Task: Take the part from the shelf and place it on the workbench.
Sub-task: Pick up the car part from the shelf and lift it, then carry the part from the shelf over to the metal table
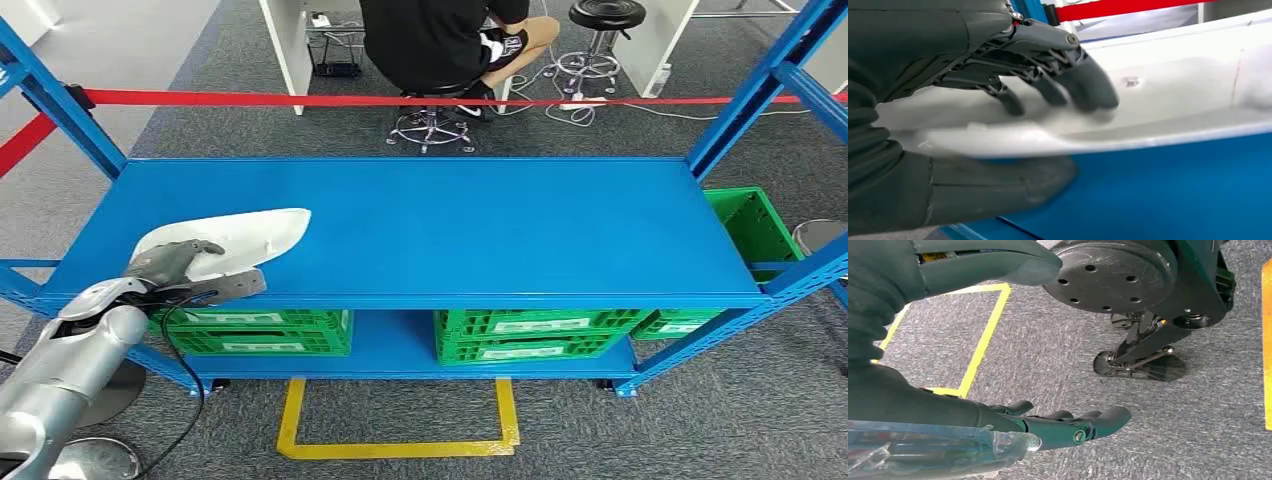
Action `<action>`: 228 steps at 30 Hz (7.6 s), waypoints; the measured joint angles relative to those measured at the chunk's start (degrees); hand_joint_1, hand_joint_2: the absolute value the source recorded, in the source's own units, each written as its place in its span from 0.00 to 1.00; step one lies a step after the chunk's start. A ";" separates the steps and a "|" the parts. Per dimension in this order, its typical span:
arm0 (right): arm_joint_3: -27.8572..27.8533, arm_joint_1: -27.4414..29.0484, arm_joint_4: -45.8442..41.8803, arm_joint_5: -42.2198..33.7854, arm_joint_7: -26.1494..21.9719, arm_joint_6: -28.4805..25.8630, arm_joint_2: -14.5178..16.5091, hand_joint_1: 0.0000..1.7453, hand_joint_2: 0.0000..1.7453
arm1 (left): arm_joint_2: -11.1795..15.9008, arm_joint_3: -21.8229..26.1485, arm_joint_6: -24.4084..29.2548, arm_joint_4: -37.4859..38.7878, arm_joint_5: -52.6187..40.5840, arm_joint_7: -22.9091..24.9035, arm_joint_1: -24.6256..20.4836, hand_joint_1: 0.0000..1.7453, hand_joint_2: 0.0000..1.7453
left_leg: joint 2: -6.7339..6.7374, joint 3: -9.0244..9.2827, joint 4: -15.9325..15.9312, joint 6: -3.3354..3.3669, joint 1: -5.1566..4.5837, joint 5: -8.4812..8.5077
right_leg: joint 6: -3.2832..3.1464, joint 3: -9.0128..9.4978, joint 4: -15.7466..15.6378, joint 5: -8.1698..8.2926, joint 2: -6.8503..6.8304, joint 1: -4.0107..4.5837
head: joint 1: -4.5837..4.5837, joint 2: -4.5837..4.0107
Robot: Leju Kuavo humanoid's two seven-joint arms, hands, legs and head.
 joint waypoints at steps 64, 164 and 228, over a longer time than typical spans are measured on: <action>-19.17 -5.03 -0.65 -1.52 -11.26 14.11 -1.03 0.00 1.00 | -9.93 -1.47 19.53 -49.05 1.14 -11.19 35.30 1.00 1.00 | 0.85 -0.77 -0.41 0.95 -0.39 1.58 | 1.58 1.46 1.01 -1.17 -1.50 -0.66 | 0.38 0.00; -19.59 -3.84 -2.36 -13.03 -7.34 12.16 0.19 0.00 1.00 | -9.09 1.11 19.00 -49.32 6.22 -15.27 35.02 1.00 1.00 | 1.72 -4.80 4.83 -0.76 -0.33 -3.26 | -1.84 1.08 -3.19 2.04 -2.09 0.56 | 0.22 0.00; -19.42 -2.66 -1.08 -18.96 -5.04 4.73 0.87 0.00 1.00 | -12.87 1.85 11.58 -44.81 27.64 -19.96 31.05 1.00 1.00 | 0.41 -6.88 15.23 -1.16 0.10 -7.38 | -2.32 -0.80 -0.91 2.08 -0.68 0.48 | 0.54 -0.02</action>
